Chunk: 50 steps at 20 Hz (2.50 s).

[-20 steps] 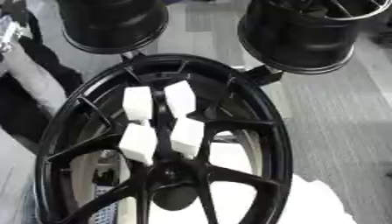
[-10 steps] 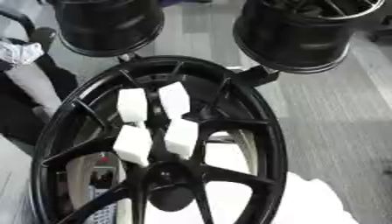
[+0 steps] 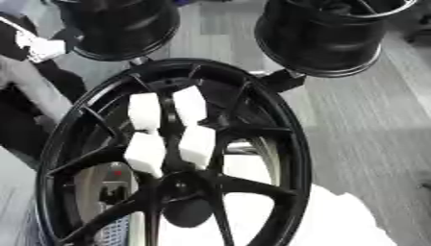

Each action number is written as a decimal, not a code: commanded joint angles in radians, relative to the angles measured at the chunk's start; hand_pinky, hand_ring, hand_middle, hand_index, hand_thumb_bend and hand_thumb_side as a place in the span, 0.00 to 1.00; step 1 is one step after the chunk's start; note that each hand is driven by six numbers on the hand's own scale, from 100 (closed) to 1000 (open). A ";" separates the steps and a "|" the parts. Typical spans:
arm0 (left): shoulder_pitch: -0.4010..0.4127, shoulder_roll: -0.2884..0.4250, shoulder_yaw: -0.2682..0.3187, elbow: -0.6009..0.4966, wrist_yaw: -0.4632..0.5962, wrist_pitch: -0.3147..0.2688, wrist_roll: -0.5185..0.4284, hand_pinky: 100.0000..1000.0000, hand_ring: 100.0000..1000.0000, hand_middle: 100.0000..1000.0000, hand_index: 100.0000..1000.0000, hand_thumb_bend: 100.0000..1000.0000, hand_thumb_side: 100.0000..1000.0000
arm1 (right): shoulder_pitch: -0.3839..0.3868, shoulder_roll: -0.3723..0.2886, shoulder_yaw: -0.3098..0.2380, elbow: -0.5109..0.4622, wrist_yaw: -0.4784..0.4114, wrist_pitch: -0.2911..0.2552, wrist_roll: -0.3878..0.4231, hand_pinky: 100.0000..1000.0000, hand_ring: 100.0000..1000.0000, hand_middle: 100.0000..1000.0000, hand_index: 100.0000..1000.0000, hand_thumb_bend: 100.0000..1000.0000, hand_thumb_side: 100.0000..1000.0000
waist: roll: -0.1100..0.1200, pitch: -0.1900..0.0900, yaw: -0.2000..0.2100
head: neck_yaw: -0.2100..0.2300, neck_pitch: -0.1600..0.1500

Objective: Pull the pin out of the wheel hub.

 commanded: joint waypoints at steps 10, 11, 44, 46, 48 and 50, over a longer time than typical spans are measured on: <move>-0.113 -0.096 -0.076 0.128 -0.042 -0.033 -0.134 0.82 0.79 0.71 0.86 0.00 0.54 | 0.007 -0.028 -0.003 -0.018 0.002 0.003 0.006 0.73 0.55 0.48 0.66 0.00 0.55 | -0.003 -0.031 0.003 | -0.011 -0.005; -0.118 -0.103 -0.085 0.132 -0.048 -0.036 -0.136 0.82 0.80 0.71 0.86 0.00 0.55 | 0.006 -0.028 -0.002 -0.018 0.002 0.003 0.007 0.73 0.55 0.48 0.66 0.00 0.55 | -0.002 -0.030 0.003 | -0.012 -0.007; 0.005 0.045 -0.173 -0.241 -0.076 0.332 0.063 0.85 0.82 0.72 0.87 0.05 0.88 | -0.028 0.003 0.006 -0.018 0.008 0.020 0.024 0.73 0.55 0.48 0.66 0.00 0.56 | 0.026 0.045 -0.013 | -0.007 -0.070; 0.020 0.059 -0.166 -0.264 -0.084 0.343 0.061 0.85 0.83 0.72 0.87 0.12 1.00 | -0.029 0.005 0.007 -0.018 0.007 0.021 0.024 0.72 0.54 0.48 0.66 0.00 0.56 | 0.026 0.048 -0.014 | -0.008 -0.072; 0.037 0.073 -0.160 -0.286 -0.092 0.352 0.057 0.85 0.83 0.72 0.87 0.15 1.00 | -0.031 0.008 0.008 -0.018 0.006 0.023 0.025 0.72 0.54 0.48 0.66 0.00 0.56 | 0.027 0.051 -0.014 | -0.008 -0.074; 0.054 0.086 -0.151 -0.305 -0.093 0.366 0.055 0.85 0.82 0.70 0.85 0.14 1.00 | -0.032 0.009 0.009 -0.018 0.005 0.025 0.025 0.73 0.54 0.48 0.66 0.00 0.56 | 0.026 0.052 -0.015 | -0.007 -0.073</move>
